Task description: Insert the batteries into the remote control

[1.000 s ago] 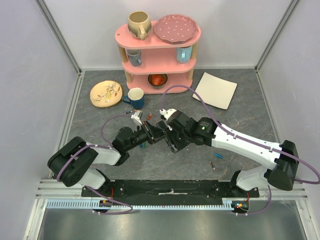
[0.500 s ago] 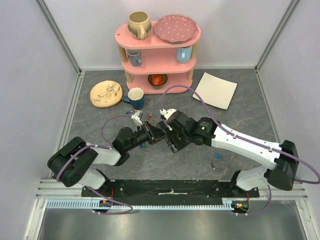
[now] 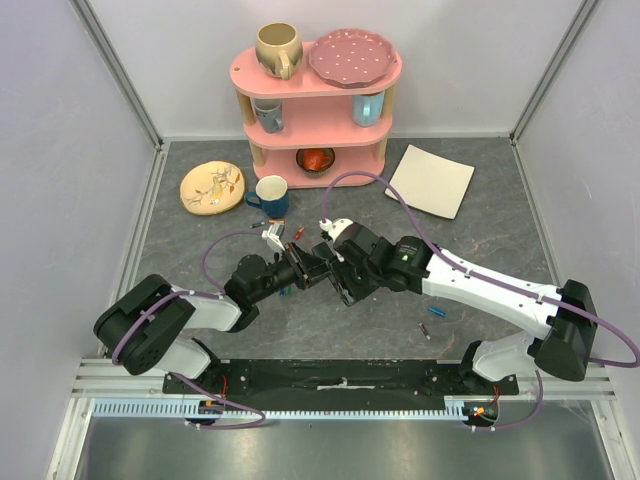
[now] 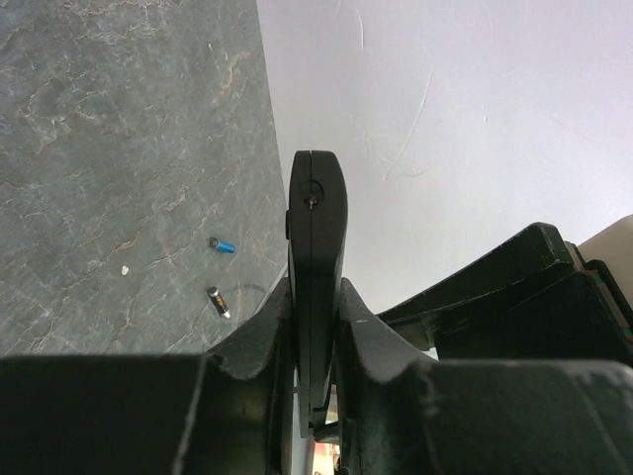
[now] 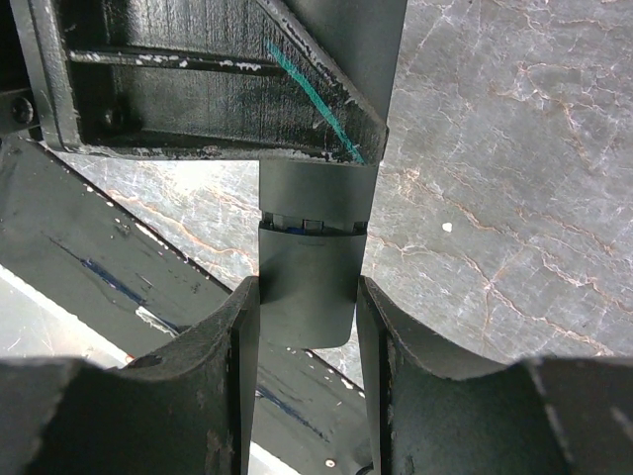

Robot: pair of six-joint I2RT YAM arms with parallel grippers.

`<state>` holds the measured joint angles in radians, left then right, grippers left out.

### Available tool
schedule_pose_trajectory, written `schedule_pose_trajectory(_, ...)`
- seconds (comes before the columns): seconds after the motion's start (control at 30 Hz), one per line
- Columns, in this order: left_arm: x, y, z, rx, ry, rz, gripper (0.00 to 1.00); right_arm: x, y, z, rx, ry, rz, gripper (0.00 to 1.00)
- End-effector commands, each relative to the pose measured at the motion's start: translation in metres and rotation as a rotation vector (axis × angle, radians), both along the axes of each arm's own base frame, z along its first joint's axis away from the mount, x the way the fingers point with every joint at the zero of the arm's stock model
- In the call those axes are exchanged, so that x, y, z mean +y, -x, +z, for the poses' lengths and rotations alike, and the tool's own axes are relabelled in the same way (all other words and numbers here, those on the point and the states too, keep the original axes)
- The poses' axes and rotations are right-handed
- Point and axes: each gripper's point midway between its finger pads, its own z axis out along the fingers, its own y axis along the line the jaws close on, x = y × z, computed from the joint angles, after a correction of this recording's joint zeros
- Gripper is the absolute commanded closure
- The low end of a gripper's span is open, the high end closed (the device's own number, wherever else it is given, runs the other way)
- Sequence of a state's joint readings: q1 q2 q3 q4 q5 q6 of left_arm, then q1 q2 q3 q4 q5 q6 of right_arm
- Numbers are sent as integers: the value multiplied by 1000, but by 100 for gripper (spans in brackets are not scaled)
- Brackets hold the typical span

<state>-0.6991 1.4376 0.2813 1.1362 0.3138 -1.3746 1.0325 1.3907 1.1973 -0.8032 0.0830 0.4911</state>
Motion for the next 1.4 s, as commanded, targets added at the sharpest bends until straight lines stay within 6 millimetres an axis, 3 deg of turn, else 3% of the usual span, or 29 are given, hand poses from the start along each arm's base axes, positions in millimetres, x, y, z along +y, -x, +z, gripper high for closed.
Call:
schedule_pose_trajectory(0.0, 0, 1, 51, -120, 130, 7, 98, -5, 10, -13, 37, 30, 11, 88)
schedule_pose_trajectory(0.67, -3, 9, 63, -146, 157, -25, 98, -4, 10, -18, 43, 44, 16, 88)
schedule_pose_trajectory(1.37, -11, 30, 70, -157, 162, -79, 98, -1, -4, -16, -5, 65, -1, 89)
